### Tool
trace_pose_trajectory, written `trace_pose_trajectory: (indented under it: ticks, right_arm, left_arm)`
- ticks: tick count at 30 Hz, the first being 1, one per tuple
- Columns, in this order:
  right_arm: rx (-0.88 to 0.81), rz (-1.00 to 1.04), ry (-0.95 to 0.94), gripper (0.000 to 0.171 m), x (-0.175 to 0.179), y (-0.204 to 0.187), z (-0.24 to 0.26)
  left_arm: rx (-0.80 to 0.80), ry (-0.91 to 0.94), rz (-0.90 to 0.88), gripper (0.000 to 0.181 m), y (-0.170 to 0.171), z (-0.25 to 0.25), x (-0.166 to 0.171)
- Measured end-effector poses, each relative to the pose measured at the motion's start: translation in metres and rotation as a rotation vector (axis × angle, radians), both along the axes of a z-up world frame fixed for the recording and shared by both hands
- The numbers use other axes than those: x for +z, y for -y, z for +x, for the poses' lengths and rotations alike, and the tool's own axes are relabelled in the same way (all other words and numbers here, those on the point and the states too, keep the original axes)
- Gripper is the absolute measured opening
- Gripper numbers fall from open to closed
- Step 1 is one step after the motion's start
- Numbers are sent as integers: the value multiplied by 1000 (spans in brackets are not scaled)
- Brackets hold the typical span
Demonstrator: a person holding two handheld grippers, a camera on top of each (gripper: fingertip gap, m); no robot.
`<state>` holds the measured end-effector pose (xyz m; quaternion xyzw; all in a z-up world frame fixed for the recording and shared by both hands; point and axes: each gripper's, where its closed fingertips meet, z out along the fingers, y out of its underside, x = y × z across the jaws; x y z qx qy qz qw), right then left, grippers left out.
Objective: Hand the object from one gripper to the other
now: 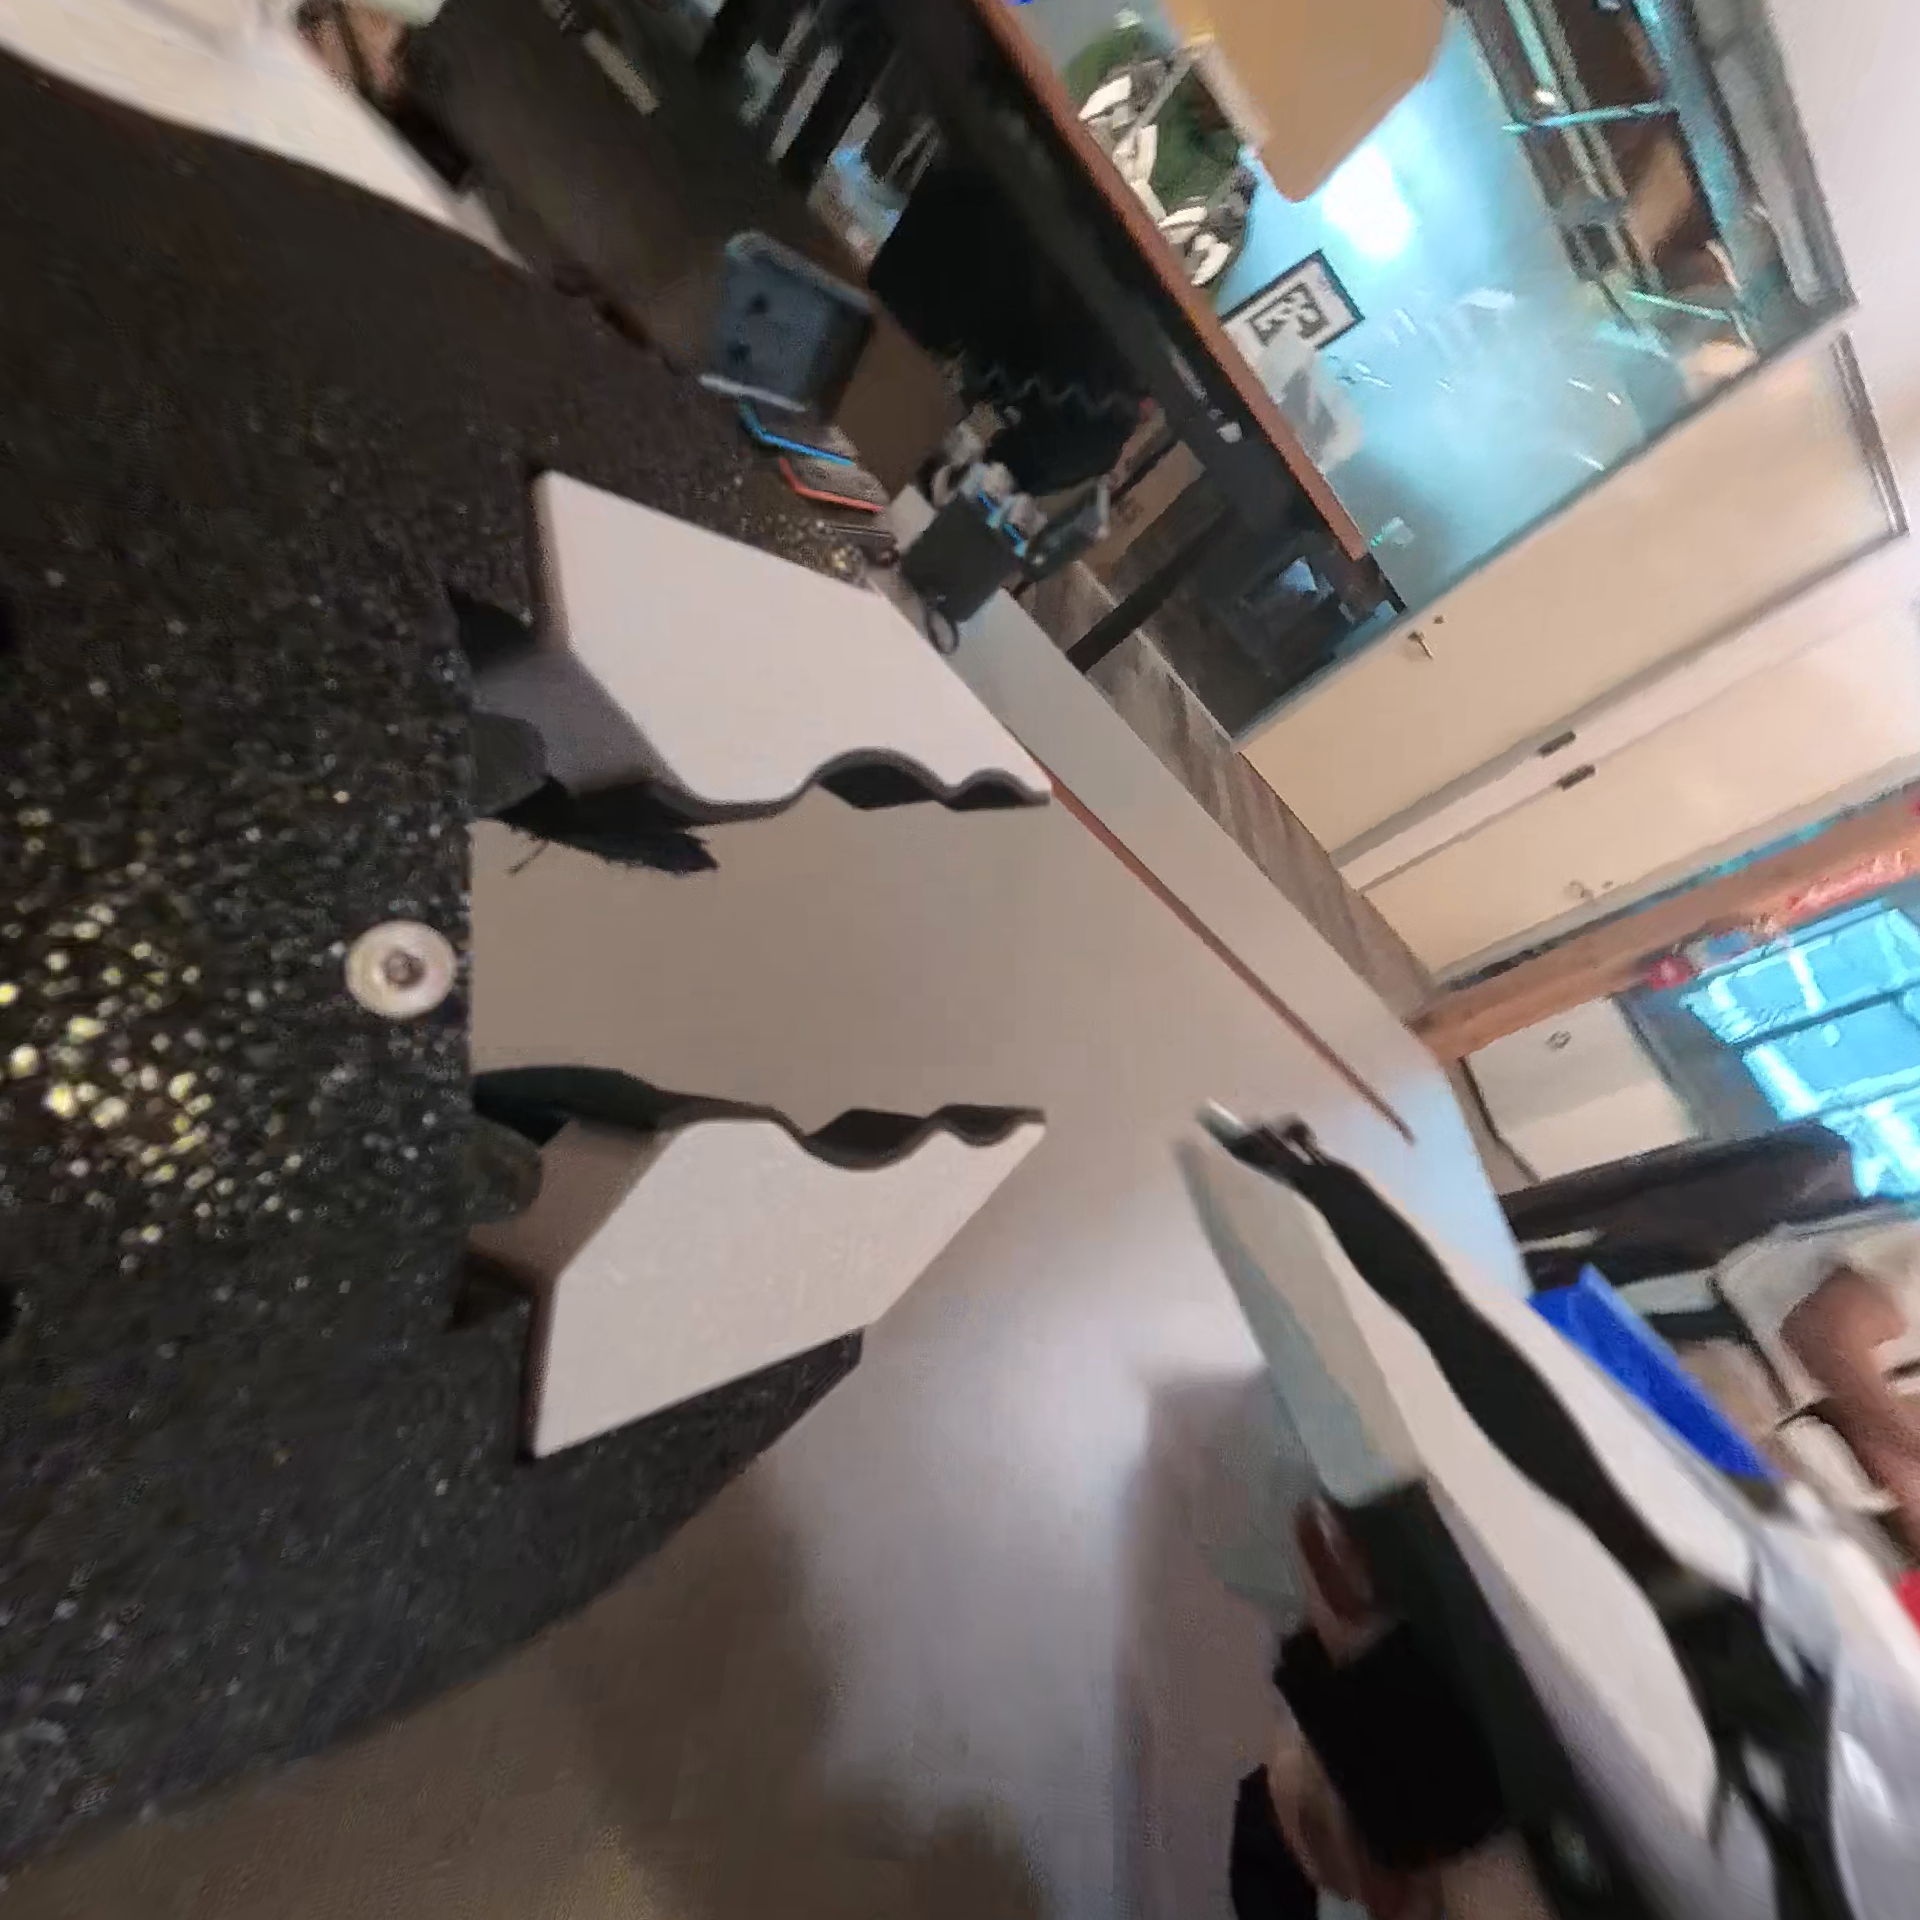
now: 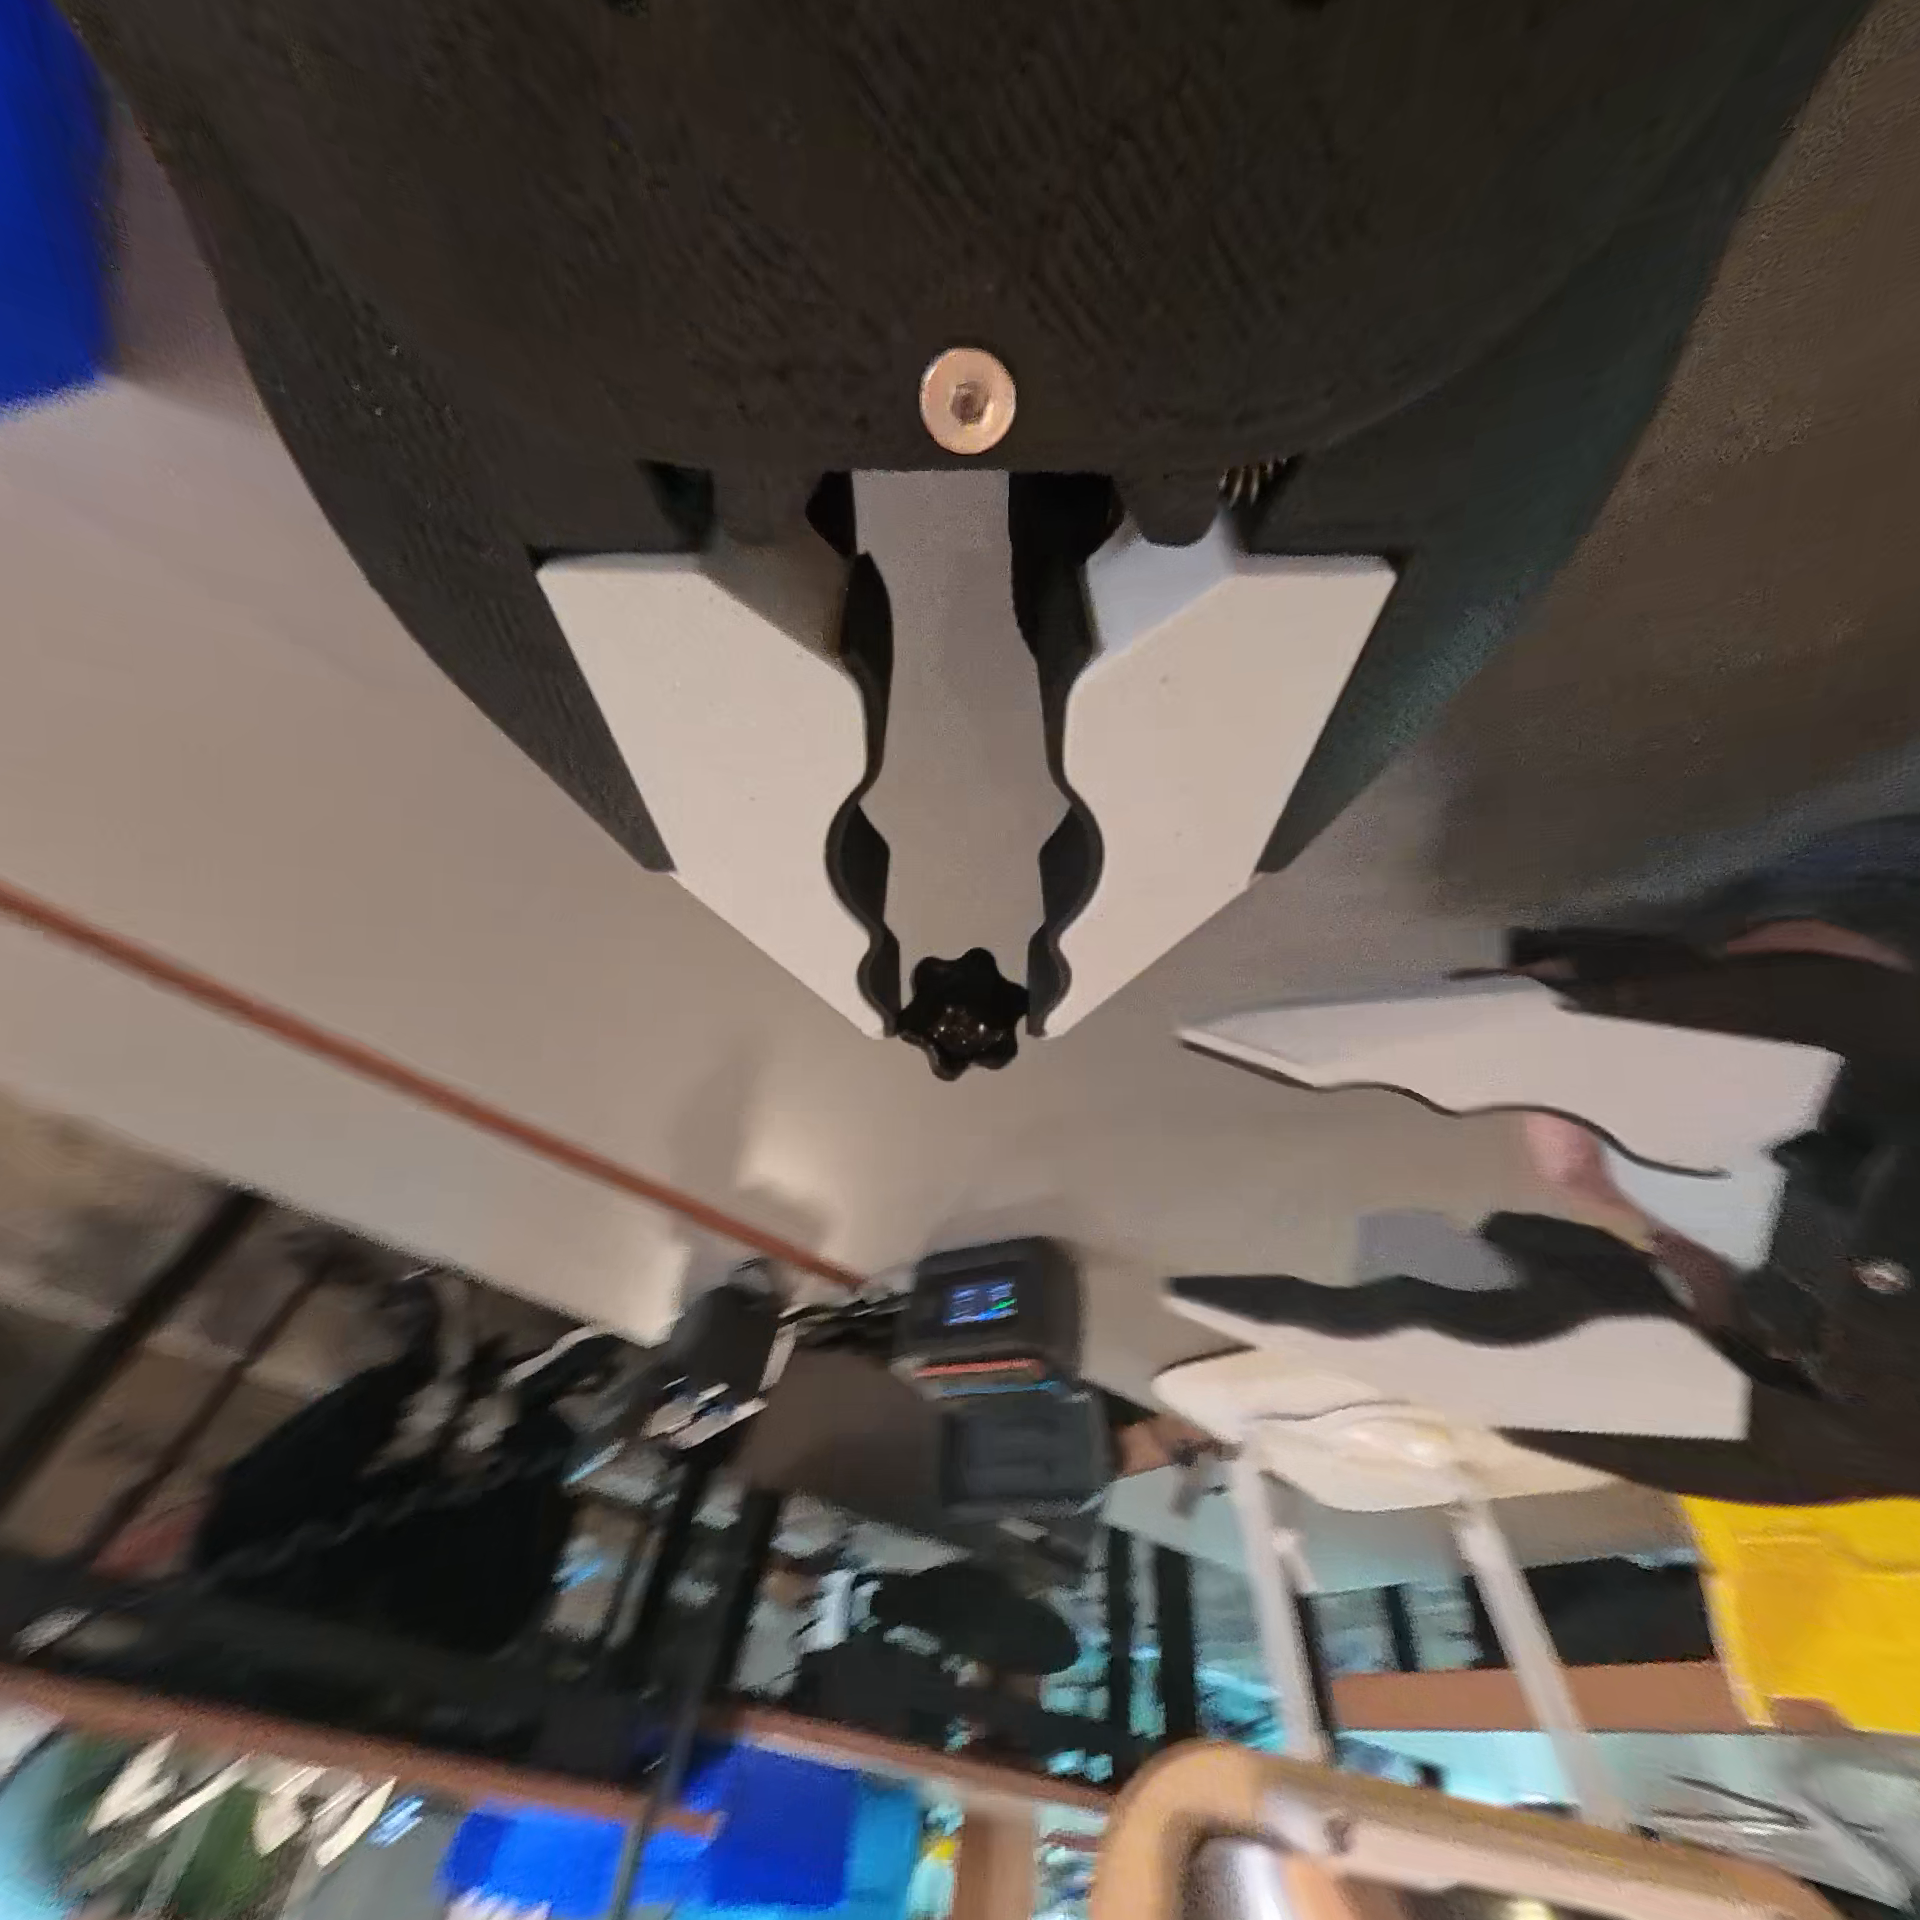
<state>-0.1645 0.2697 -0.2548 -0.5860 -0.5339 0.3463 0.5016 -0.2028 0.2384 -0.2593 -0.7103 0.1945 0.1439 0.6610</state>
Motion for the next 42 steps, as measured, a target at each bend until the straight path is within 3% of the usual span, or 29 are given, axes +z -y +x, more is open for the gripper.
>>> trace_pose_trajectory:
  ticks: [5, 8, 10, 13, 15, 17, 24, 28, 30, 34, 39, 42]
  right_arm:
    - [-241, 261, -69, 22, 70, -43, 52]
    - [-503, 305, 60, 23, 94, -78, 122]
    - [-655, 239, 154, 23, 91, -99, 168]
    - [-742, 108, 210, 23, 73, -121, 205]
    - [-809, 87, 234, 41, 64, -135, 219]
    - [-835, 71, 254, 47, 57, -139, 221]
    - [-743, 342, 109, 45, 99, -113, 149]
    - [-553, 459, -160, 44, 111, -73, 76]
    - [-466, 508, -275, 42, 101, -50, 46]
    - [-394, 597, -322, 42, 68, -28, 6]
    - [-340, 593, -299, 60, 43, -23, -31]
    - [-321, 587, -300, 71, 40, -23, -52]
  left_arm:
    - [64, 289, 34, 60, 0, -39, 4]
    - [71, 348, 70, 56, 3, -47, 10]
    - [77, 344, 71, 55, 3, -47, 9]
    - [69, 319, 47, 53, -1, -44, 6]
    - [62, 306, 42, 53, -2, -42, 6]
    - [56, 304, 37, 52, -3, -41, 5]
    - [47, 350, 49, 50, -2, -44, 8]
    - [41, 377, 72, 49, -1, -48, 12]
    - [46, 389, 83, 49, 0, -51, 13]
    - [63, 411, 94, 49, 0, -60, 14]
    - [97, 469, 111, 59, -1, -73, 16]
    - [113, 501, 121, 75, -1, -78, 17]
